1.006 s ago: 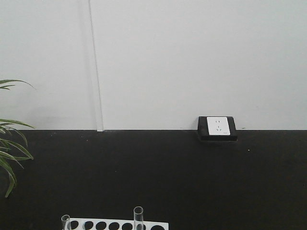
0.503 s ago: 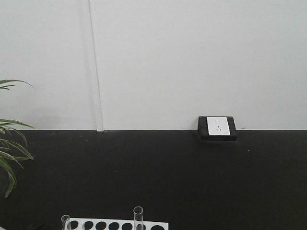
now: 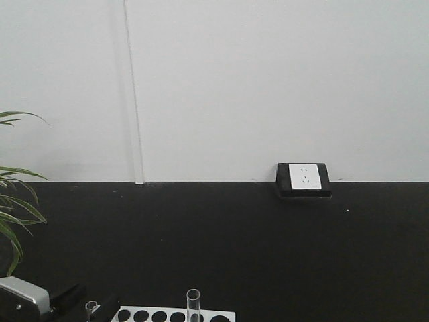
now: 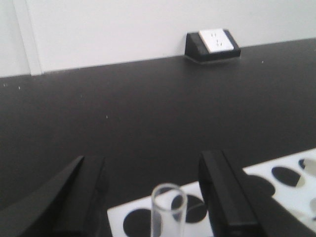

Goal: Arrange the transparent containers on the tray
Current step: 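Move the left gripper down around a clear glass tube in the rack, then close the left gripper and lift the tube out of the rack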

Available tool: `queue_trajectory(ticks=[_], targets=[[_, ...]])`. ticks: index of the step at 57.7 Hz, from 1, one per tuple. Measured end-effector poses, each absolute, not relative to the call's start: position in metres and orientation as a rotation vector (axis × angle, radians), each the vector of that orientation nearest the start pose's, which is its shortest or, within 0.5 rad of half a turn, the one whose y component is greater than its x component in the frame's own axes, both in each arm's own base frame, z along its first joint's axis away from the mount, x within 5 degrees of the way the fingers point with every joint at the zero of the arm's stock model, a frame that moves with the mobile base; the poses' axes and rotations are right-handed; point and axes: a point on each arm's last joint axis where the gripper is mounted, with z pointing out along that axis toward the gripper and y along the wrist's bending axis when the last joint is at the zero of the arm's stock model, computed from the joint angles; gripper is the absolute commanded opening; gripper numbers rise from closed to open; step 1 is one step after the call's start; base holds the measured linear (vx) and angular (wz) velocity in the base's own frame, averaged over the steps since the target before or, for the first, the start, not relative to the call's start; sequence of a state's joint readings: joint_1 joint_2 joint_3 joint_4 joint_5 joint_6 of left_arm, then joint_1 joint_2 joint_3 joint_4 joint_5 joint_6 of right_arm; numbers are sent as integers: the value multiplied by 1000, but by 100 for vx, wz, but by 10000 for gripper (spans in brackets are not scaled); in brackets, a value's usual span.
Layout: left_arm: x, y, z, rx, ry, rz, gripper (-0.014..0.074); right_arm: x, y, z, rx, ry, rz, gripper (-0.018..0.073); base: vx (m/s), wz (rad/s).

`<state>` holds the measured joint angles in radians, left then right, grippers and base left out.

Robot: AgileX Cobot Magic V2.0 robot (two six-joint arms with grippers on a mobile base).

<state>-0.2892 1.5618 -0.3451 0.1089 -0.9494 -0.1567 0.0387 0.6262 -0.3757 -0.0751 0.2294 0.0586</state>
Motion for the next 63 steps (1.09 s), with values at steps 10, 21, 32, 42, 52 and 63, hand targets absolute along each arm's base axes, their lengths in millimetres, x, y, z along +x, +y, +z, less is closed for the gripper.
queue_trajectory(ticks=[10,21,32,42,52,63], targets=[[241,-80,162,241,1796,-351,517,129,3,266,-41,1962,-1,420,0,0],[242,-80,161,241,1795,-352,434,129,3,266,-41,1962,-1,420,0,0],[243,-81,154,240,1818,-353,340,129,3,266,-41,1962,-1,419,0,0],[243,-81,153,221,1810,-370,292,129,3,266,-41,1962,-1,419,0,0],[244,-81,155,217,1785,-380,230,129,3,266,-41,1962,-1,419,0,0],[243,-82,163,214,1750,-405,175,129,3,266,-41,1962,-1,419,0,0]])
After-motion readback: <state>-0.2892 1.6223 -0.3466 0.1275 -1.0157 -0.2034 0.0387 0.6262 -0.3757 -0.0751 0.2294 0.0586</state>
